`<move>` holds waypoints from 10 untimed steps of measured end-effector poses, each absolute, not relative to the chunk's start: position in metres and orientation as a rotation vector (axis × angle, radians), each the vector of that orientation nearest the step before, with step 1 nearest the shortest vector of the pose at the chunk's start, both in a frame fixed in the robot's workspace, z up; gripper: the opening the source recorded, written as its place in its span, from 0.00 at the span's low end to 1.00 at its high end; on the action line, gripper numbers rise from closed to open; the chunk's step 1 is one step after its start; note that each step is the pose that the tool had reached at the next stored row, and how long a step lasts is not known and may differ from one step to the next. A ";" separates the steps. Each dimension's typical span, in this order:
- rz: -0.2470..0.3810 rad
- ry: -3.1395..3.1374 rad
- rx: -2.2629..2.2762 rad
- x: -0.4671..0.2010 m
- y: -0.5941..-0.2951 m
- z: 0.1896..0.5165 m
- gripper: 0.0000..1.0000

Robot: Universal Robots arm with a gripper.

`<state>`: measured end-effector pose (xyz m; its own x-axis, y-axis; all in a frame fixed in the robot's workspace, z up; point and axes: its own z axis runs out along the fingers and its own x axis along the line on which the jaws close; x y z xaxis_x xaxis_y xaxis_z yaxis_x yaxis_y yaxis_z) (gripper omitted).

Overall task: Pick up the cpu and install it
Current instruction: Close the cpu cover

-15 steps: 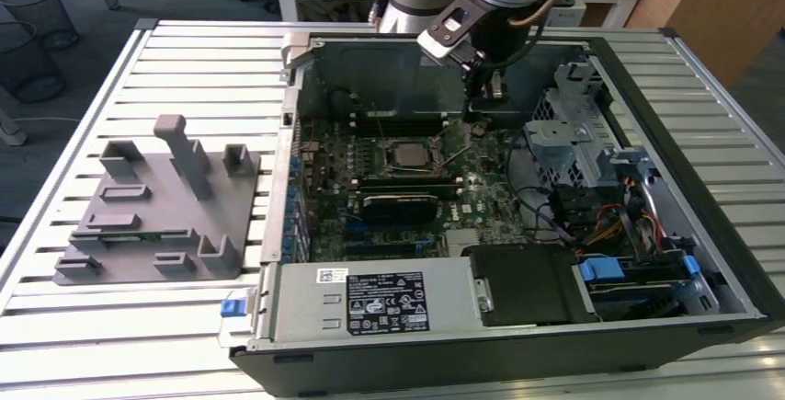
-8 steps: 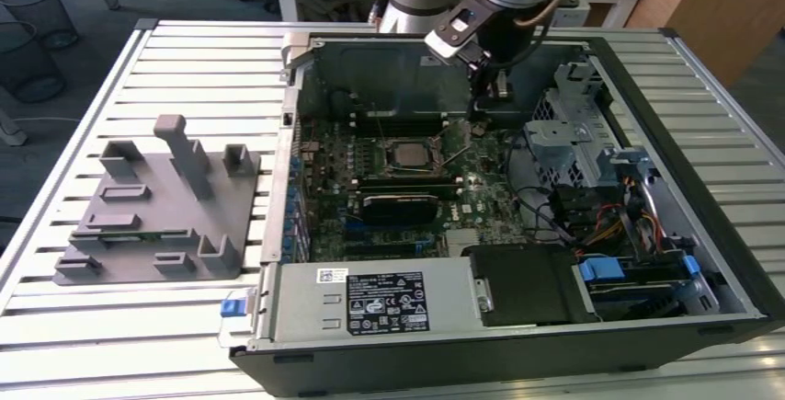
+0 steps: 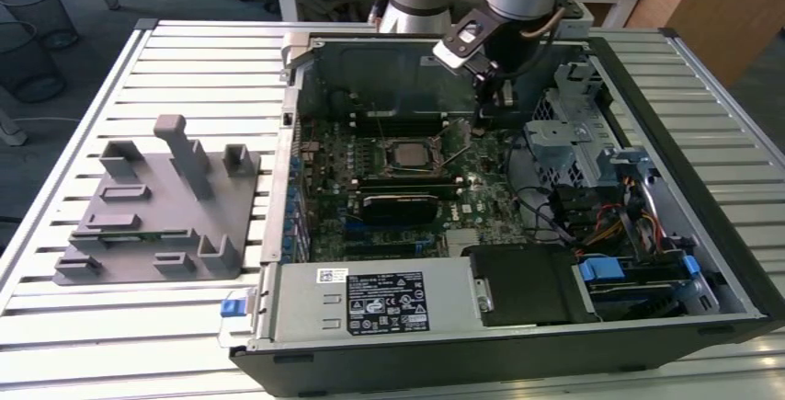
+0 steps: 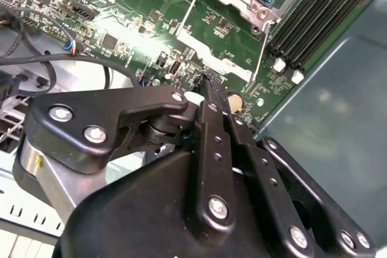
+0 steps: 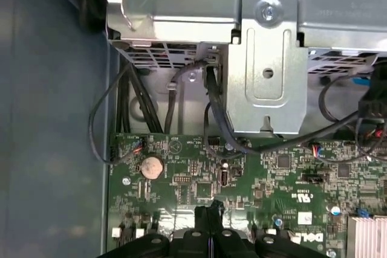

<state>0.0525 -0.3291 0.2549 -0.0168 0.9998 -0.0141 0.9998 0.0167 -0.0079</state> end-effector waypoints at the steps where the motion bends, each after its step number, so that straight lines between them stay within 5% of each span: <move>1: -0.024 2.237 2.200 0.053 -0.329 0.253 0.11; 10: -0.024 2.237 2.199 0.050 -0.329 0.245 0.11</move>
<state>0.0500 -0.3293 0.2447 -0.0170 0.9998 -0.0141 0.9998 0.0169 -0.0079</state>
